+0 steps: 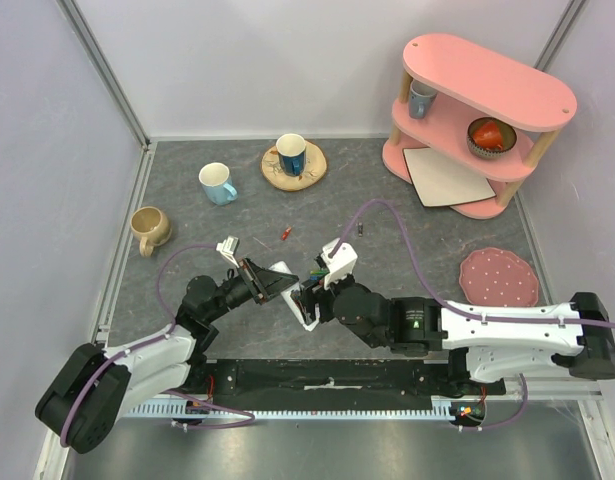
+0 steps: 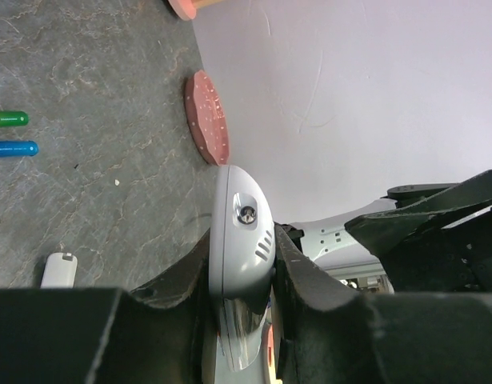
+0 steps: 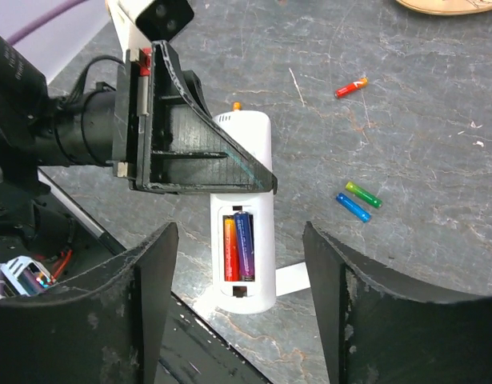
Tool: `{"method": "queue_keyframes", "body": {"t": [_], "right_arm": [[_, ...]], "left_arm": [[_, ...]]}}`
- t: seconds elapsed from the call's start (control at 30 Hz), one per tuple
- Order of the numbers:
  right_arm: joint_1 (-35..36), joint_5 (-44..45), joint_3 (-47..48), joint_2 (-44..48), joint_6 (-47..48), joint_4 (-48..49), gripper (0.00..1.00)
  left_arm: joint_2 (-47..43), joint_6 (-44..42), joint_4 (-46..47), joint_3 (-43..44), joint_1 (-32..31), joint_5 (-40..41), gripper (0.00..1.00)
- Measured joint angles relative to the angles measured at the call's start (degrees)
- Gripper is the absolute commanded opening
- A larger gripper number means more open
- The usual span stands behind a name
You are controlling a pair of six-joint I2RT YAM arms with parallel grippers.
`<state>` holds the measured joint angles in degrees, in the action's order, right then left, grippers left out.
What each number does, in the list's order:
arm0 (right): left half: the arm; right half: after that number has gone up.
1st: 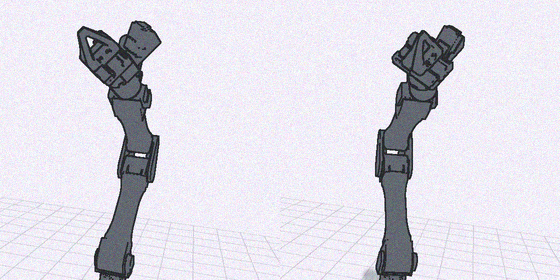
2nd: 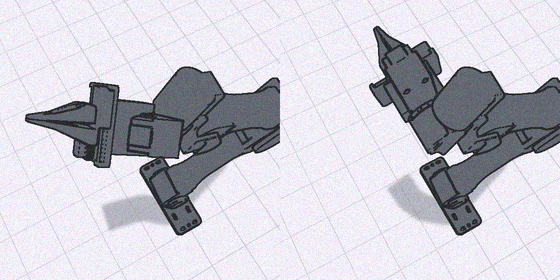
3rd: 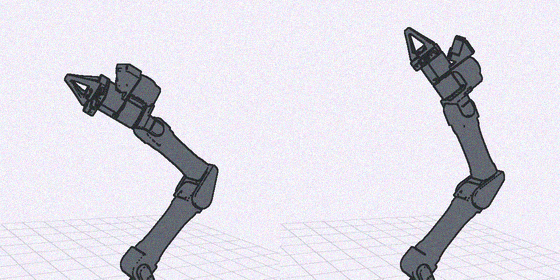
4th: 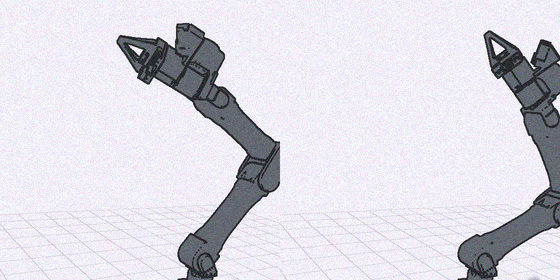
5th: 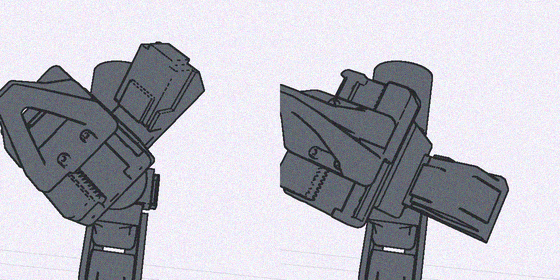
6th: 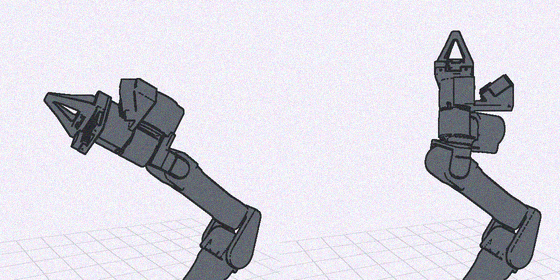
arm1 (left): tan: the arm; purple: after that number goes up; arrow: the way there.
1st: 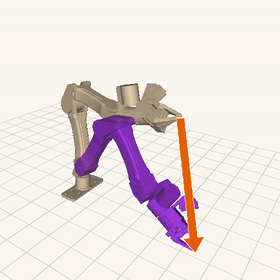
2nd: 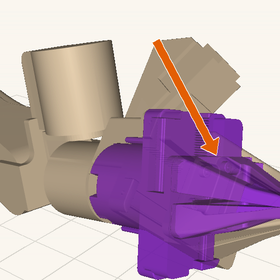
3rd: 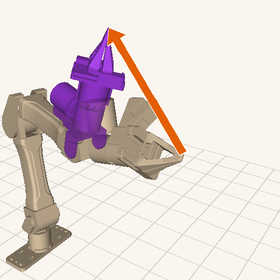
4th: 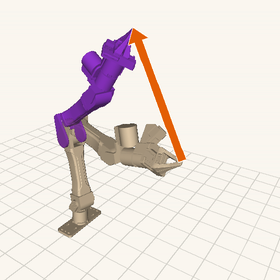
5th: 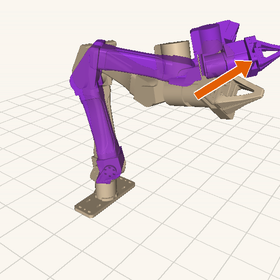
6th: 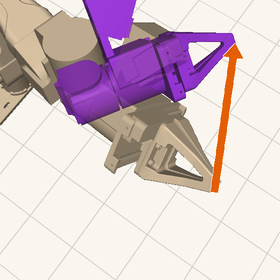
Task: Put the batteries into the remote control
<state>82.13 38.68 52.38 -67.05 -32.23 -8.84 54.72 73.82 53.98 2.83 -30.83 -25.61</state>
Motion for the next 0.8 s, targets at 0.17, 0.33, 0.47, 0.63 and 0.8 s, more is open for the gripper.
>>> {"method": "queue_keyframes", "body": {"t": [0.17, 0.33, 0.47, 0.63, 0.8], "right_arm": [[-3.08, -4.44, 0.00, 1.01, -6.58, -0.04, 0.86], [-11.82, -15.17, -2.12, 1.40, -14.60, 0.90, 0.88], [-15.91, -22.45, -6.05, 2.45, -19.63, 2.49, 0.87], [-17.84, -29.22, -9.46, 3.15, -23.76, 6.97, 0.87], [-18.71, -32.76, -11.19, 3.15, -26.36, 10.60, 0.86]], "left_arm": [[0.48, -0.24, 0.24, 0.00, 0.00, 0.04, 0.02], [-0.11, -0.74, 0.63, 0.00, 0.00, 0.15, 0.02], [-1.42, -1.44, 0.83, 0.00, 0.00, 0.31, 0.02], [-2.64, -1.97, 1.68, 0.00, 0.00, 0.76, 0.02], [-3.04, -2.29, 1.92, 0.00, 0.00, 1.44, 0.02]]}}
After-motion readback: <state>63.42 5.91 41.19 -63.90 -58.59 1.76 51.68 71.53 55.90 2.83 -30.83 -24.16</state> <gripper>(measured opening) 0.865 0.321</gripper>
